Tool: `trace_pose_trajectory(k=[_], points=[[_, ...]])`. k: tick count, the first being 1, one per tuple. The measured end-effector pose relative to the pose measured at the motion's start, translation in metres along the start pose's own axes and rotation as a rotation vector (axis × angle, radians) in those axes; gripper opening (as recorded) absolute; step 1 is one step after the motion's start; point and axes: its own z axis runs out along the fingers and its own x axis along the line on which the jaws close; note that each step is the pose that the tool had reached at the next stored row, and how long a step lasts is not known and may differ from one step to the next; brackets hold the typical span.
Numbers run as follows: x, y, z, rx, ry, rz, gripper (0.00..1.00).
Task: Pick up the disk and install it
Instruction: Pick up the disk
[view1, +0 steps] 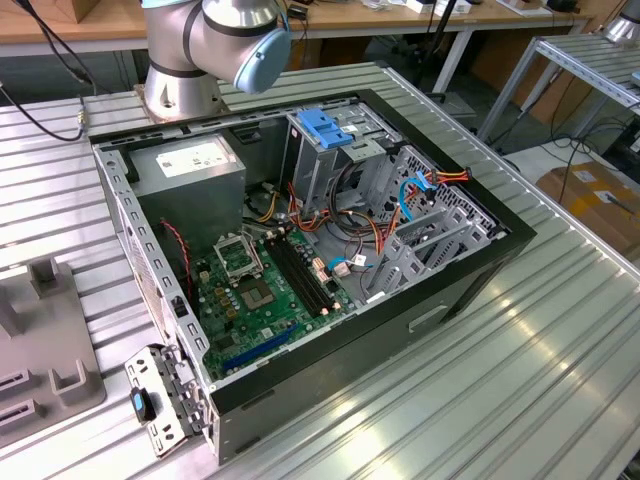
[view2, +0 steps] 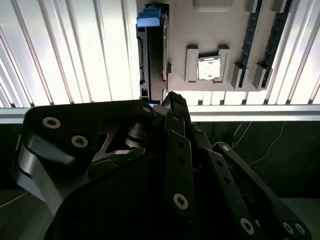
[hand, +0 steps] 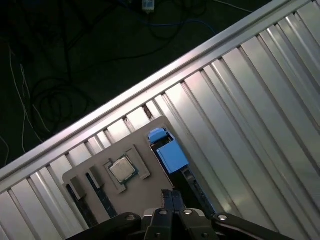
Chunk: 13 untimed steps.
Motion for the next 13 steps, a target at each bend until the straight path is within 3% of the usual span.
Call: trace_pose_trajectory(k=[2, 13], points=[[0.0000, 0.0000, 0.0000, 0.0003, 0.0007, -0.015, 0.11], [0.0000, 0.0000, 0.0000, 0.0004, 0.0007, -0.016, 0.11]])
